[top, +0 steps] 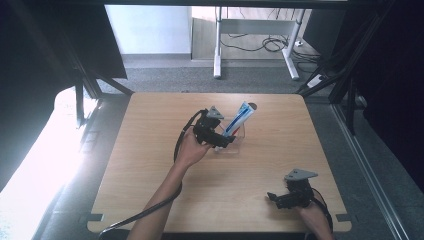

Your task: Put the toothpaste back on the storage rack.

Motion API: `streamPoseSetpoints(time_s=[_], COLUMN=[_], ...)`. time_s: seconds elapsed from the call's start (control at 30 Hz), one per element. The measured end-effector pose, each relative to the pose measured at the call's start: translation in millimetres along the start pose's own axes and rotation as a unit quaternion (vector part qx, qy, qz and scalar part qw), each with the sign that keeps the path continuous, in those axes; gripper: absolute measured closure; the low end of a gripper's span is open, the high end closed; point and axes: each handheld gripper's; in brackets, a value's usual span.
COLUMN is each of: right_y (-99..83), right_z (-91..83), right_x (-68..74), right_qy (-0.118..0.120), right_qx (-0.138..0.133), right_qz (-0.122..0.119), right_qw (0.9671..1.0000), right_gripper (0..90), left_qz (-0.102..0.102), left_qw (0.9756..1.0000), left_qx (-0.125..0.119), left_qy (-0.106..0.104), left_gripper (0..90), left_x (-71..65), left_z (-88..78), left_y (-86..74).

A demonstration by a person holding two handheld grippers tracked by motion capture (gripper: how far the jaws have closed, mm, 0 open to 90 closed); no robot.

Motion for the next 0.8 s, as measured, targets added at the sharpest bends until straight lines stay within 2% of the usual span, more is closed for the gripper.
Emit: streamPoseSetpoints(time_s=[0.37, 0.6, 0.8], right_y=[0.3, 0.6, 0.9], right_z=[-0.2, -0.1, -0.2], right_x=[0.1, 0.9, 1.8], right_qy=[0.005, 0.008, 0.011], right_qx=[-0.006, -0.008, -0.012], right_qz=[0.003, 0.002, 0.005], right_qw=[1.0000, 0.9999, 0.9999], right_gripper=[0.0, 0.0, 0.0], left_qz=[-0.002, -0.002, -0.005], left_qw=[1.0000, 0.9998, 0.9997], left_qx=[-0.006, -0.008, -0.009], left_qy=[0.006, 0.020, 0.022], left_gripper=[12.8, 12.9, 12.9], left_x=[-3.5, -9.2, -14.5], left_z=[-20.6, -35.2, -46.5], left_y=[-18.7, -38.7, -56.7])
Point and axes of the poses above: each handheld gripper's, and its own axes: z roughly forward along the jaws, y roughly out of its top, x roughly to its left, and after that the axes turned 7 degrees about z, right-handed
